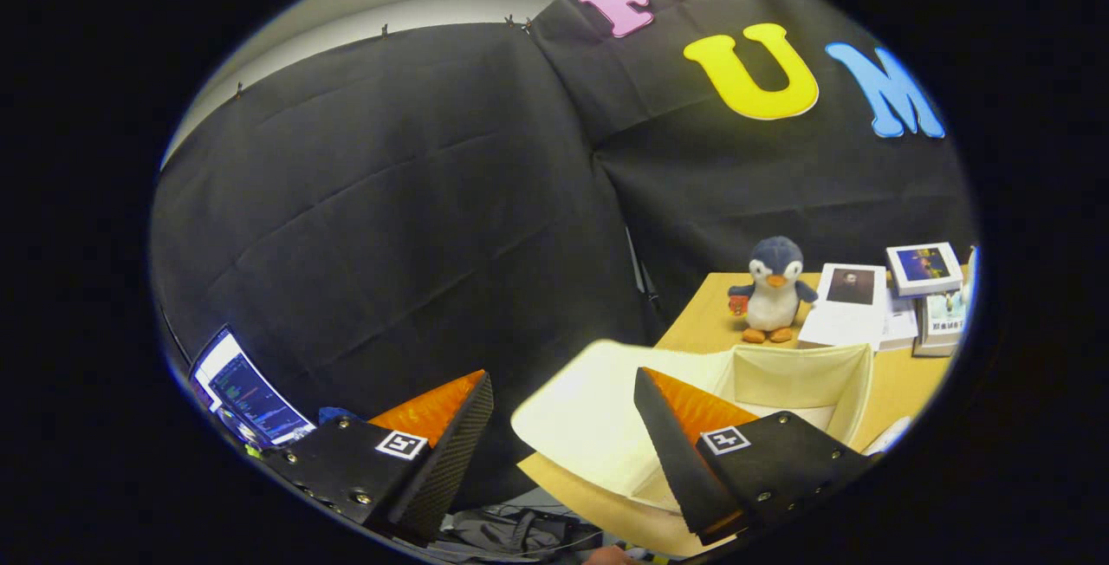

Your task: Open the storage box then place both shoes into the box .Put the left shoe in first, then the right shoe, with the right side of both shoes facing outward in a uniform manner.

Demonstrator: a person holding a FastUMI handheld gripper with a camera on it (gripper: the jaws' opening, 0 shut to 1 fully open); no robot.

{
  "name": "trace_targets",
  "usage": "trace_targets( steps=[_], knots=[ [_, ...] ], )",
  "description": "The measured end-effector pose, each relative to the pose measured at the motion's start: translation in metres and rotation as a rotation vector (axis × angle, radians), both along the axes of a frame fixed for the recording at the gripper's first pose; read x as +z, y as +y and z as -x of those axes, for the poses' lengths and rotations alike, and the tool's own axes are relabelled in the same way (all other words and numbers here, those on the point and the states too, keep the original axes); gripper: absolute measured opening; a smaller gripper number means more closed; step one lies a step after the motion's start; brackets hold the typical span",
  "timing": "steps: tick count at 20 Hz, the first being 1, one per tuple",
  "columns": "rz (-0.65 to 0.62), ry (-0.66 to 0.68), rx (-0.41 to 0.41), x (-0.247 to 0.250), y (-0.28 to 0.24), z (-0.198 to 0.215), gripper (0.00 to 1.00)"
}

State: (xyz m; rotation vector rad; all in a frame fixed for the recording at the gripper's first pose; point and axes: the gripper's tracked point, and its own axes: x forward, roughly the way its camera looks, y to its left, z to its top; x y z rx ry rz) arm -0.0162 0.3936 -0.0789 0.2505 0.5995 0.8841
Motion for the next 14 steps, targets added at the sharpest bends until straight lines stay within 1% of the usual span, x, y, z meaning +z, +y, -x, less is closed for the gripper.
trace_targets(
  steps=[5, 8, 14],
  knots=[
    [0.101, -0.085, -0.099, -0.007, -0.06, -0.021, 0.99],
    [0.152, -0.098, -0.153, -0.016, -0.096, -0.028, 0.99],
    [0.242, -0.089, -0.291, -0.044, -0.177, -0.051, 0.99]
  ],
)
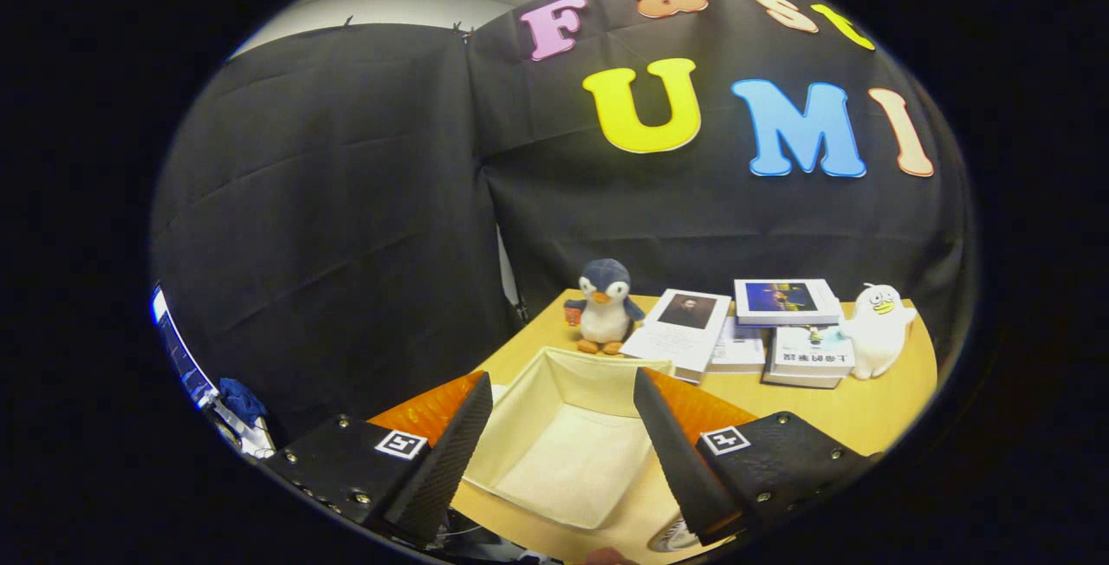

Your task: Open the storage box then place both shoes into the box .Put the left shoe in first, then the right shoe, with the right side of both shoes facing outward in a uniform manner.

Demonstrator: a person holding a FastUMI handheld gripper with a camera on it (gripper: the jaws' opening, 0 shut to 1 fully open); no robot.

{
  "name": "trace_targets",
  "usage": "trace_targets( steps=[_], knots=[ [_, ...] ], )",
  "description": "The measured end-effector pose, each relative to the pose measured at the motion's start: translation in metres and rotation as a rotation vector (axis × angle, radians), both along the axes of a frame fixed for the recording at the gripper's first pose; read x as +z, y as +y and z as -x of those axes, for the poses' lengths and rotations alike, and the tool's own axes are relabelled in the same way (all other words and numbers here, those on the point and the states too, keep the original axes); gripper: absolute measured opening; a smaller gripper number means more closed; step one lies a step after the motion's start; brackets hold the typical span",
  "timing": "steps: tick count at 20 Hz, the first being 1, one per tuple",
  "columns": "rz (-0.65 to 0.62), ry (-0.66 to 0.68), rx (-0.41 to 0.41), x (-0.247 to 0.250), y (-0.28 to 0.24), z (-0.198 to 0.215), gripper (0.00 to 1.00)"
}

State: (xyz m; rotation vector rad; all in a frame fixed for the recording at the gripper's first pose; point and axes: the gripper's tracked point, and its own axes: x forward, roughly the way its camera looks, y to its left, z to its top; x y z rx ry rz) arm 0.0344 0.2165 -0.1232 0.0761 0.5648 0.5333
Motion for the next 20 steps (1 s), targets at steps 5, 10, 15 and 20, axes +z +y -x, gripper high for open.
trace_targets(
  steps=[5, 10, 15, 20],
  knots=[
    [0.067, 0.043, -0.115, -0.036, -0.059, -0.013, 0.99],
    [0.097, 0.125, -0.18, -0.077, -0.096, -0.015, 0.99],
    [0.155, 0.216, -0.22, -0.125, -0.126, -0.009, 0.99],
    [0.157, 0.335, -0.258, -0.171, -0.144, 0.003, 0.99]
  ],
)
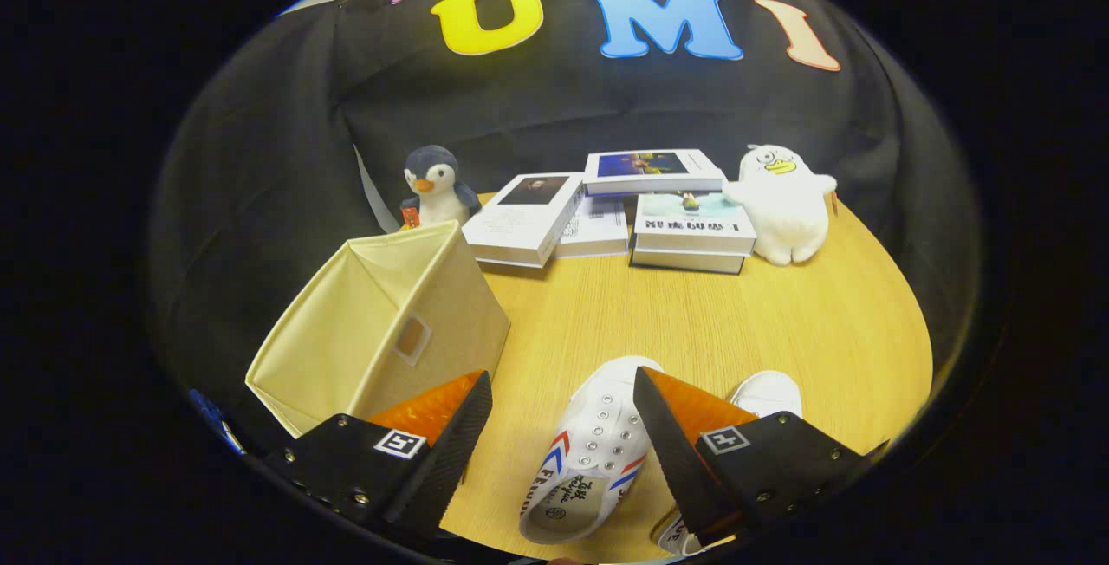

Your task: Open the storage box then place both shoes into the box .Put the left shoe in first, then the right shoe, with the right side of both shoes facing outward in a uniform manner.

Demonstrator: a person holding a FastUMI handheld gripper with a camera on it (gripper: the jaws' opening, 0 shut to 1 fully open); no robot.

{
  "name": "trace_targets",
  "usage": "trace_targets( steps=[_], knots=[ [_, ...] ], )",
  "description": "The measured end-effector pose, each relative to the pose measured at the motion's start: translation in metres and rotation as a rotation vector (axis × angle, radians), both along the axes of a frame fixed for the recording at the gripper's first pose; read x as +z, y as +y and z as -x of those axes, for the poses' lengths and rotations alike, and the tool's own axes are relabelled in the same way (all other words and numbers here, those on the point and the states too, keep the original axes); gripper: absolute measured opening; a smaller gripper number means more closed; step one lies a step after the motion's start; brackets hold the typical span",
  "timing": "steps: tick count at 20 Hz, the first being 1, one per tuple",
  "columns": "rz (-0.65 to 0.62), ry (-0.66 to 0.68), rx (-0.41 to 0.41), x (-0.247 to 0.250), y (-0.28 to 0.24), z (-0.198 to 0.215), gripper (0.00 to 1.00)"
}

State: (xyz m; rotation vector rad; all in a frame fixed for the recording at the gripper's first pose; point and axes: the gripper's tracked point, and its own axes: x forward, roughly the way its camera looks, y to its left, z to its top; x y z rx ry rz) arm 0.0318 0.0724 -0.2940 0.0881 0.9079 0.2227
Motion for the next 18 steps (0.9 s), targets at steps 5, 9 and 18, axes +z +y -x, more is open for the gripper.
trace_targets(
  steps=[5, 9, 18],
  knots=[
    [0.007, 0.105, -0.046, -0.036, -0.017, 0.014, 0.99],
    [-0.004, 0.177, -0.101, -0.056, -0.031, 0.026, 0.99],
    [-0.068, 0.286, -0.183, -0.08, -0.041, 0.044, 0.88]
  ],
)
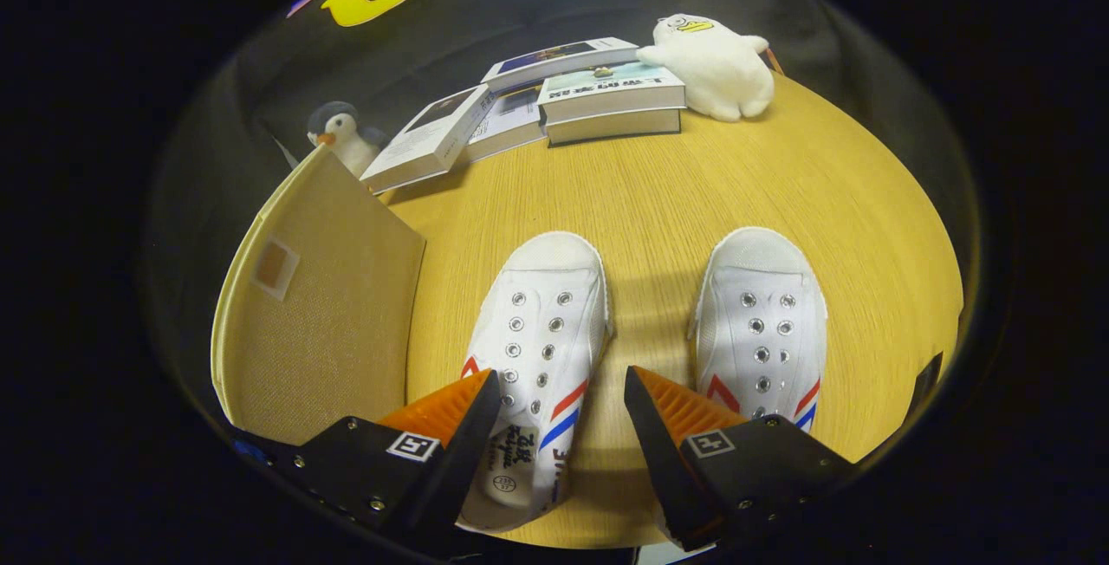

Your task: Open the storage box then place both shoes into the box .Put the left shoe in first, then the right shoe, with the right side of both shoes facing outward in a uniform manner.

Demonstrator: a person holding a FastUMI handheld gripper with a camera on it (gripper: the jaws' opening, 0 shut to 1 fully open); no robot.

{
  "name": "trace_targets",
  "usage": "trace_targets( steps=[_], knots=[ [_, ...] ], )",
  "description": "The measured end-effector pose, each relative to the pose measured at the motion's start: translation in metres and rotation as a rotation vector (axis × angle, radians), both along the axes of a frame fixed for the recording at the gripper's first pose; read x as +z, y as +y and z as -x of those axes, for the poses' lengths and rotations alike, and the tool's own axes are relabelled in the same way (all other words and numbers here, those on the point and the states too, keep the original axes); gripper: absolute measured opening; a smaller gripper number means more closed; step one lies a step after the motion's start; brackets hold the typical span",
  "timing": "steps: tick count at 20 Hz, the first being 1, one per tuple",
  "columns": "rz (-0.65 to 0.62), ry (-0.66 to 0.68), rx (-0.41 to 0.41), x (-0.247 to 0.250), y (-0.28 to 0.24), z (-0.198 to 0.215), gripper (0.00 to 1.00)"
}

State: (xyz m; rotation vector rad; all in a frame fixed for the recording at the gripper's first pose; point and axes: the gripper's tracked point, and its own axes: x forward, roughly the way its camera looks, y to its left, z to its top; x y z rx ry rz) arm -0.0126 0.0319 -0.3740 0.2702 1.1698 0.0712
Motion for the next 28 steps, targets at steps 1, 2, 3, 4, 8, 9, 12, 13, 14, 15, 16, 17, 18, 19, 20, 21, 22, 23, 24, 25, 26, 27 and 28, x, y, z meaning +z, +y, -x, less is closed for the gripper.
trace_targets(
  steps=[1, 2, 3, 4, 8, 9, 12, 13, 14, 15, 16, 17, 18, 19, 20, 21, 22, 23, 24, 25, 26, 27, 28],
  knots=[
    [-0.012, 0.01, -0.012, -0.002, 0.0, 0.002, 0.82],
    [-0.035, 0.018, -0.017, -0.002, 0.004, 0.002, 0.75],
    [-0.051, 0.027, -0.034, -0.002, 0.008, 0.001, 0.74],
    [-0.05, 0.032, -0.032, -0.001, 0.008, 0.002, 0.55],
    [0.017, 0.051, -0.023, -0.01, -0.007, 0.004, 0.18],
    [0.011, 0.046, -0.027, -0.005, -0.006, 0.004, 0.18],
    [0.0, 0.056, -0.064, -0.002, -0.008, 0.004, 0.04],
    [-0.003, 0.064, -0.069, 0.0, -0.006, 0.006, 0.0],
    [-0.003, 0.063, -0.074, 0.005, -0.005, 0.005, 0.0],
    [-0.005, 0.063, -0.067, 0.009, -0.002, 0.005, 0.0],
    [-0.007, 0.065, -0.056, 0.014, 0.0, 0.005, 0.0],
    [-0.013, 0.063, -0.051, 0.019, 0.002, 0.005, 0.0],
    [-0.028, 0.06, -0.054, 0.026, 0.005, 0.004, 0.0],
    [-0.049, 0.061, -0.061, 0.032, 0.009, 0.002, 0.0],
    [-0.069, 0.056, -0.067, 0.04, 0.014, 0.001, 0.0],
    [-0.085, 0.051, -0.071, 0.048, 0.017, -0.001, 0.0],
    [-0.095, 0.044, -0.071, 0.057, 0.02, -0.004, 0.0],
    [-0.099, 0.036, -0.072, 0.066, 0.022, -0.008, 0.0],
    [-0.097, 0.032, -0.07, 0.075, 0.023, -0.011, 0.0],
    [-0.093, 0.023, -0.071, 0.085, 0.024, -0.015, 0.0],
    [-0.092, 0.011, -0.072, 0.095, 0.026, -0.02, 0.0],
    [-0.096, -0.003, -0.071, 0.105, 0.028, -0.024, 0.0],
    [-0.107, -0.015, -0.068, 0.115, 0.033, -0.028, 0.0]
  ],
)
